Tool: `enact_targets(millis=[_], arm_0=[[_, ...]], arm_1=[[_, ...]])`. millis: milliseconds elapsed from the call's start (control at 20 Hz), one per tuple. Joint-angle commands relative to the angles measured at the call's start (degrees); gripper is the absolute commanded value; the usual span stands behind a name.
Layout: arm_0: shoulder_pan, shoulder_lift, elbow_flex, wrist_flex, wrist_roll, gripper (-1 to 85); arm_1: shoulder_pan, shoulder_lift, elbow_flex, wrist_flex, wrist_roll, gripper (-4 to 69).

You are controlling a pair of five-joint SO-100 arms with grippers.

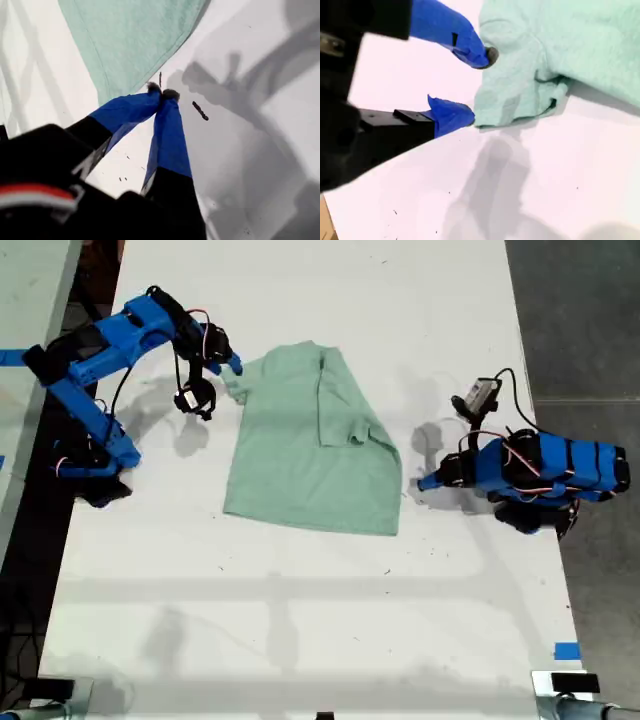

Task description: Fold t shirt

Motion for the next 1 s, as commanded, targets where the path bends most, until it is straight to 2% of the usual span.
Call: enact_targets(millis=[0, 300, 400, 650, 750, 950], arm_0=[[-2.46, -4.04, -3.78, -1.32, 1.41, 14.1], [-4.31, -12.48, -10.99, -1.32, 3.52, 14.4], [-4.83, -15.21, -14.41, -0.26, 3.69, 16.8], [-6.24, -27.33, -21.88, 3.34, 2.72, 16.6], [-7.38, -30.76, -22.41, 3.6, 1.14, 0.0], [-6.59, -27.69, -23.82, 6.24, 0.53, 0.0]], arm_1=[[-0.62, 0.7, 2.81, -0.09, -0.7, 1.2], [-0.7, 0.7, 2.81, -0.09, -0.7, 1.2], [-0.79, 0.7, 2.81, -0.09, -0.7, 1.2], [-0.79, 0.7, 2.81, -0.09, -0.97, 1.1], [-0.88, 0.7, 2.72, -0.09, -1.05, 1.1], [-1.05, 0.7, 2.72, -0.09, -1.14, 1.1]])
